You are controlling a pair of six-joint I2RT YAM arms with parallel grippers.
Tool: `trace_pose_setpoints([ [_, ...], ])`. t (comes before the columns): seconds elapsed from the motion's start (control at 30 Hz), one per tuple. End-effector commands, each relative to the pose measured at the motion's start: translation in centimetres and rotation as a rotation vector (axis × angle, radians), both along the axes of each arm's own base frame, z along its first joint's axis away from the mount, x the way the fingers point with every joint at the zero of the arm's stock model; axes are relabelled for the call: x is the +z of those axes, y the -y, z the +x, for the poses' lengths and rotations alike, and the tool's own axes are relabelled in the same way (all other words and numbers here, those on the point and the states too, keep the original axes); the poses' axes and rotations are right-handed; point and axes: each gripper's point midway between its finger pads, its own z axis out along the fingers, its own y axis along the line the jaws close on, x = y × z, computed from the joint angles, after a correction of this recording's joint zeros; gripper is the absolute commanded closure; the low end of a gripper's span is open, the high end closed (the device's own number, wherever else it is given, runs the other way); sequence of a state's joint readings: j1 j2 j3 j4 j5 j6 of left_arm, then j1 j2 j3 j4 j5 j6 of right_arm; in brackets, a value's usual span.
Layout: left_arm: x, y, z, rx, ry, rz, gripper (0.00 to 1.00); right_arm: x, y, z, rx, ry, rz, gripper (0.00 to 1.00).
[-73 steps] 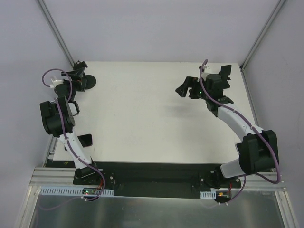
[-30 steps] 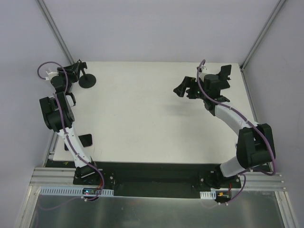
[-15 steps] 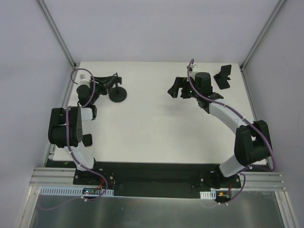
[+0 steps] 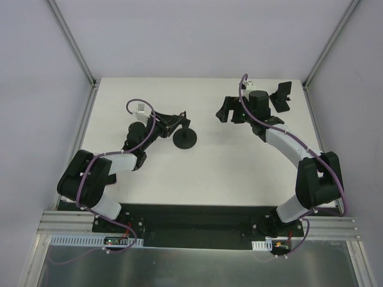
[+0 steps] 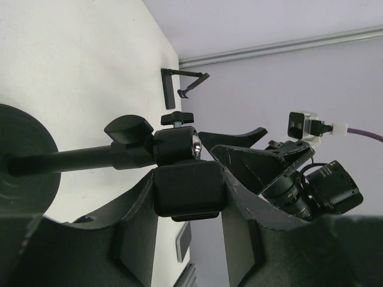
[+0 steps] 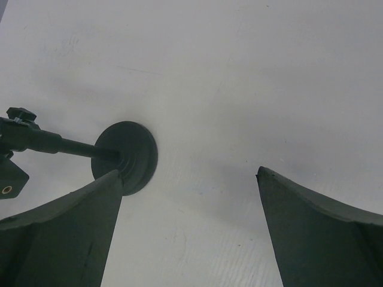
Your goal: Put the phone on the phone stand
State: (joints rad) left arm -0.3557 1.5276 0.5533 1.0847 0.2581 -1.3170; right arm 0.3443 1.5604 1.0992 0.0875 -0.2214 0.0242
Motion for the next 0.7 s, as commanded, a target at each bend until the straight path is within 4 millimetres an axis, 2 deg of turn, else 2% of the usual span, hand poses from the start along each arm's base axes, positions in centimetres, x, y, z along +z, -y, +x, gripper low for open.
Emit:
trace_pose_setpoints([
  [0.0,4.5,0.0,0.9,0.080,0.126,-0.064,1.00,2.3,0.2,0.1,0.006,0.067,0.013,0.04],
  [0.07,3.6,-0.2,1.1,0.117,0.088,-0.086,1.00,2.4,0.4,0.1,0.000,0.068,0.013,0.04],
  [0.17,3.4,0.1,1.2,0.137,0.068,-0.131,1.00,2.3,0.5,0.1,-0.002,0.067,0.012,0.04],
  [0.23,3.6,1.0,1.0,0.128,0.060,-0.169,1.00,2.3,0.5,0.1,-0.005,0.066,0.015,0.04],
  [0.27,3.0,1.4,1.2,0.125,0.050,-0.175,1.00,2.3,0.4,0.1,-0.002,0.065,0.017,0.04],
  [0.33,3.5,2.3,1.1,0.107,0.054,-0.244,1.00,2.3,0.4,0.2,-0.002,0.064,0.019,0.04],
  [0.37,2.3,2.7,1.3,0.104,0.030,-0.253,1.00,2.2,0.4,0.1,-0.001,0.064,0.018,0.04],
  [0.4,3.4,2.7,1.2,0.097,0.059,-0.313,1.00,2.1,0.4,0.1,-0.003,0.062,0.018,0.04],
  [0.43,3.1,3.2,1.1,0.084,0.057,-0.328,1.00,2.2,0.5,0.2,-0.005,0.063,0.017,0.04],
  [0.47,2.1,3.5,1.3,0.082,0.035,-0.331,1.00,2.2,0.5,0.2,-0.006,0.063,0.017,0.04],
  [0.6,2.4,3.8,1.2,0.072,0.057,-0.334,1.00,2.1,0.6,0.2,-0.008,0.060,0.017,0.04],
  [0.63,2.0,3.8,1.1,0.075,0.049,-0.317,0.94,2.1,0.6,0.2,-0.008,0.060,0.020,0.04],
  [0.67,2.5,3.6,0.9,0.077,0.059,-0.312,0.85,2.1,0.7,0.2,-0.009,0.059,0.019,0.04],
])
